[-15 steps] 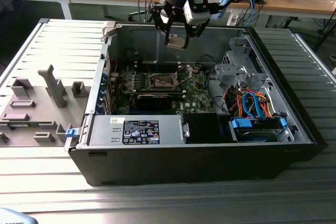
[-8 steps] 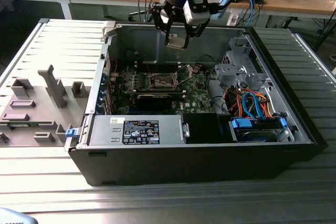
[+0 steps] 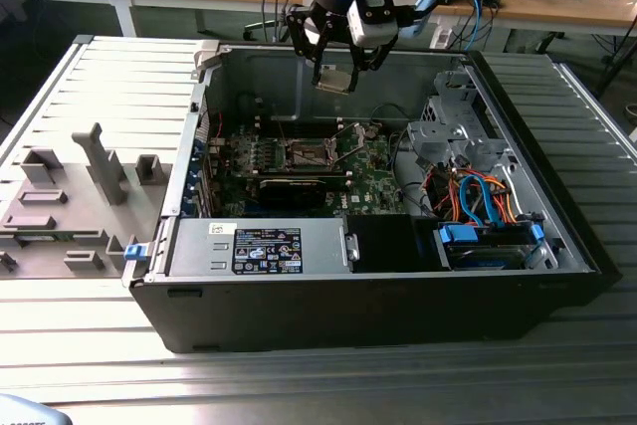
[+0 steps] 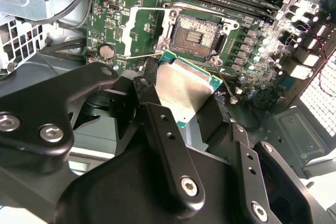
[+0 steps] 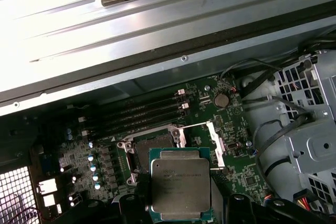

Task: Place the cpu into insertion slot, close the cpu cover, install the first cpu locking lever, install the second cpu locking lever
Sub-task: 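Place the cpu into insertion slot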

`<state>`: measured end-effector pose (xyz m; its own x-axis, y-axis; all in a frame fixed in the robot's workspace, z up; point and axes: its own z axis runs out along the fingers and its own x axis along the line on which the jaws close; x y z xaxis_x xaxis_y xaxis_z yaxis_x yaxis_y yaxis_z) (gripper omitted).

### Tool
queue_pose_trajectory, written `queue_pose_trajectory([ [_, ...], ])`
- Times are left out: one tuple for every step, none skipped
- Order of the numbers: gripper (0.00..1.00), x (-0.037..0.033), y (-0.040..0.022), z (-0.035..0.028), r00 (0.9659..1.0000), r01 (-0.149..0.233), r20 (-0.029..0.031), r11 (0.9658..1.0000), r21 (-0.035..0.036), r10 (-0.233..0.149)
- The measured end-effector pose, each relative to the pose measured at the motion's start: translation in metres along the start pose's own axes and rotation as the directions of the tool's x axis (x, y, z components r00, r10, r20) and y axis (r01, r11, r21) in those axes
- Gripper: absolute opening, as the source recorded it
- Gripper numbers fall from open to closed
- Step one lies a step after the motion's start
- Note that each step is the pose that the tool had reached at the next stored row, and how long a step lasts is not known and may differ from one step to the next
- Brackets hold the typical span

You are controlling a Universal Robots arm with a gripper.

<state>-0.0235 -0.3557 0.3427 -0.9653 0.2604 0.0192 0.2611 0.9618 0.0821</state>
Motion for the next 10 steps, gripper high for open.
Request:
queue_pose_trajectory([
  [0.55,0.0,0.0,0.0,1.0,-0.001,0.0001,1.0,0.0,0.001],
  [0.55,0.0,0.0,0.0,1.0,-0.005,0.0005,1.0,-0.0001,0.005],
  [0.55,0.0,0.0,0.0,1.0,-0.009,0.0008,1.0,-0.0002,0.009],
  [0.55,0.0,0.0,0.0,0.9999,-0.012,0.001,0.9999,-0.0002,0.012],
  [0.55,0.0,0.0,0.0,0.9999,-0.013,0.0011,0.9999,-0.0003,0.013],
  [0.55,0.0,0.0,0.0,0.9999,-0.014,0.0011,0.9999,-0.0003,0.014],
  [0.55,0.0,0.0,0.0,0.9999,-0.014,0.0012,0.9999,-0.0004,0.014],
  [0.55,0.0,0.0,0.0,0.9999,-0.014,0.0012,0.9999,-0.0003,0.014],
  [0.55,0.0,0.0,0.0,0.9999,-0.015,0.0013,0.9999,-0.0003,0.015],
  [0.55,0.0,0.0,0.0,0.9999,-0.016,0.0013,0.9999,-0.0003,0.016],
])
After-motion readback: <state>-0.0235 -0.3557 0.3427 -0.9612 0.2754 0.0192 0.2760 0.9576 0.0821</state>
